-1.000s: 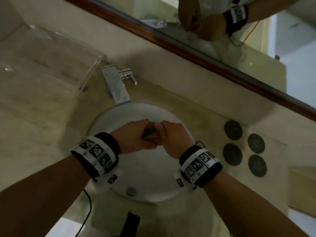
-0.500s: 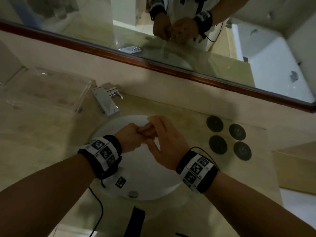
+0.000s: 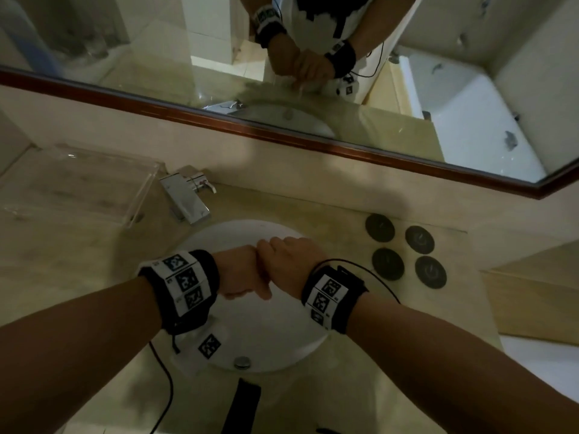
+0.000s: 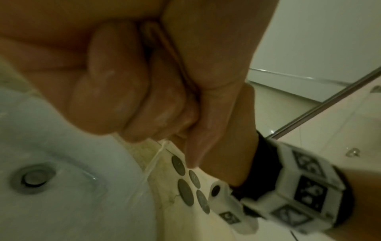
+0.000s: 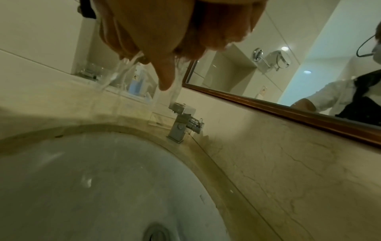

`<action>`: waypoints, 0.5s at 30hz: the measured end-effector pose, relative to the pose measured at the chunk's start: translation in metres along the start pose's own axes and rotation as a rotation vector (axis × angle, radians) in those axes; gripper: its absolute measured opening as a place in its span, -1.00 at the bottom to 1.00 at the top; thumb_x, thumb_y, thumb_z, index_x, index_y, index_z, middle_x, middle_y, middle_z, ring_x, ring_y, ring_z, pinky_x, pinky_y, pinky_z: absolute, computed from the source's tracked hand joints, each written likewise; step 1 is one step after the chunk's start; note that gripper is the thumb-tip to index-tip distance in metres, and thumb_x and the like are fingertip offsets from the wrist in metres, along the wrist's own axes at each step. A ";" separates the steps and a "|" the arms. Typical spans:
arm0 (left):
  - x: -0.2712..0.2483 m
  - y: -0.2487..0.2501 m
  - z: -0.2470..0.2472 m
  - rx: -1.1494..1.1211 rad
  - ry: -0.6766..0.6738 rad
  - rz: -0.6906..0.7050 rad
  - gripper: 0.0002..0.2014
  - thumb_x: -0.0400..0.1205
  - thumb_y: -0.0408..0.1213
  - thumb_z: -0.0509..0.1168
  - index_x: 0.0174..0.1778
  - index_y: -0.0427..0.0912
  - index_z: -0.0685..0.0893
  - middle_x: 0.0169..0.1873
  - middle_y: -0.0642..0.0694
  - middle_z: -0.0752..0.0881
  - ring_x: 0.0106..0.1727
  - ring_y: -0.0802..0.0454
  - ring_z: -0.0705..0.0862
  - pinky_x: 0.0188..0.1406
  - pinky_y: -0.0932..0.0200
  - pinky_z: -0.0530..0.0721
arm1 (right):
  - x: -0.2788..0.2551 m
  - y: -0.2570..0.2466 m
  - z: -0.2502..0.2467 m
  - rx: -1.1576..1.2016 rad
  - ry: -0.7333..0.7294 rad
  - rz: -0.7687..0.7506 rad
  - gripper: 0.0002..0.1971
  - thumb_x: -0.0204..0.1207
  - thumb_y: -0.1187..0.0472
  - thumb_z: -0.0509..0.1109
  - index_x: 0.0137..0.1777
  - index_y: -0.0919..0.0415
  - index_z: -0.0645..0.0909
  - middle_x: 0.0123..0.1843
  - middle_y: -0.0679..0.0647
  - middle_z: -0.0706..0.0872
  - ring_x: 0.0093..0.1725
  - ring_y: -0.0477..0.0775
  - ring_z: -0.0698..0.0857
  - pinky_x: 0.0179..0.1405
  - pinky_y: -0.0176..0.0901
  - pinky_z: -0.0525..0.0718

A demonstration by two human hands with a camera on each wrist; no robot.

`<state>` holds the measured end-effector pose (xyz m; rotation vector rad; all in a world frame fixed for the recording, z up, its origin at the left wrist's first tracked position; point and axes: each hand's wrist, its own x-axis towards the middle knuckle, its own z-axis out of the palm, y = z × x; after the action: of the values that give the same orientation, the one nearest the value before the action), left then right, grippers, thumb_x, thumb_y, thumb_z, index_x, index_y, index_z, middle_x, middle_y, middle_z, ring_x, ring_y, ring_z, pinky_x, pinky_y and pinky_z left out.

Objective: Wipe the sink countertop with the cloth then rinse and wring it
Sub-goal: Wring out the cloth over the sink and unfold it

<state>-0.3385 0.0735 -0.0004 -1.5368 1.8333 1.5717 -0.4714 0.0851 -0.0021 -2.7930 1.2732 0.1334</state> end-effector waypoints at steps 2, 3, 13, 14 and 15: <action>0.002 0.001 0.000 0.115 0.100 -0.017 -0.71 0.53 -0.33 0.44 -0.46 -0.20 0.52 -0.58 -0.04 0.50 -0.59 0.08 0.44 -0.58 0.29 0.43 | 0.005 -0.006 -0.009 -0.017 -0.148 0.087 -0.83 0.64 0.16 0.14 0.00 0.21 0.53 -0.36 0.05 0.53 -0.51 0.08 0.43 -0.47 -0.12 0.39; 0.003 0.000 0.000 0.202 0.156 -0.014 -0.72 0.54 -0.31 0.43 -0.45 -0.18 0.52 -0.53 -0.04 0.50 -0.50 0.07 0.48 -0.51 0.28 0.45 | 0.009 -0.007 -0.011 -0.019 -0.185 0.132 -0.82 0.64 0.13 0.15 -0.08 0.15 0.55 -0.39 0.01 0.49 -0.50 0.05 0.42 -0.44 -0.12 0.42; 0.008 -0.022 0.004 0.777 0.464 0.031 -0.84 0.63 -0.24 0.17 -0.08 -0.15 0.66 -0.25 -0.12 0.69 -0.25 -0.09 0.62 -0.29 0.08 0.56 | 0.034 -0.009 -0.003 0.558 -0.552 0.468 -0.84 0.41 0.17 0.41 -0.10 0.15 0.49 -0.18 0.11 0.64 -0.16 0.17 0.68 -0.11 0.04 0.72; 0.009 -0.023 0.005 0.807 0.474 0.038 -0.81 0.65 -0.22 0.16 -0.02 -0.11 0.68 -0.22 -0.12 0.73 -0.24 -0.10 0.68 -0.31 0.08 0.57 | 0.036 -0.008 -0.002 0.600 -0.573 0.473 -0.83 0.36 0.20 0.46 -0.13 0.18 0.53 -0.18 0.12 0.67 -0.12 0.19 0.70 -0.08 0.05 0.74; 0.009 -0.025 0.006 0.831 0.488 0.049 -0.80 0.66 -0.20 0.15 0.02 -0.09 0.67 -0.20 -0.12 0.76 -0.22 -0.11 0.72 -0.31 0.07 0.58 | 0.037 -0.007 -0.001 0.653 -0.598 0.474 -0.85 0.33 0.23 0.50 -0.21 0.20 0.56 -0.23 0.12 0.67 -0.11 0.19 0.71 -0.08 0.04 0.75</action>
<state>-0.3240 0.0779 -0.0226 -1.4969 2.3374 0.3028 -0.4418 0.0618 -0.0046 -1.6992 1.4338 0.4420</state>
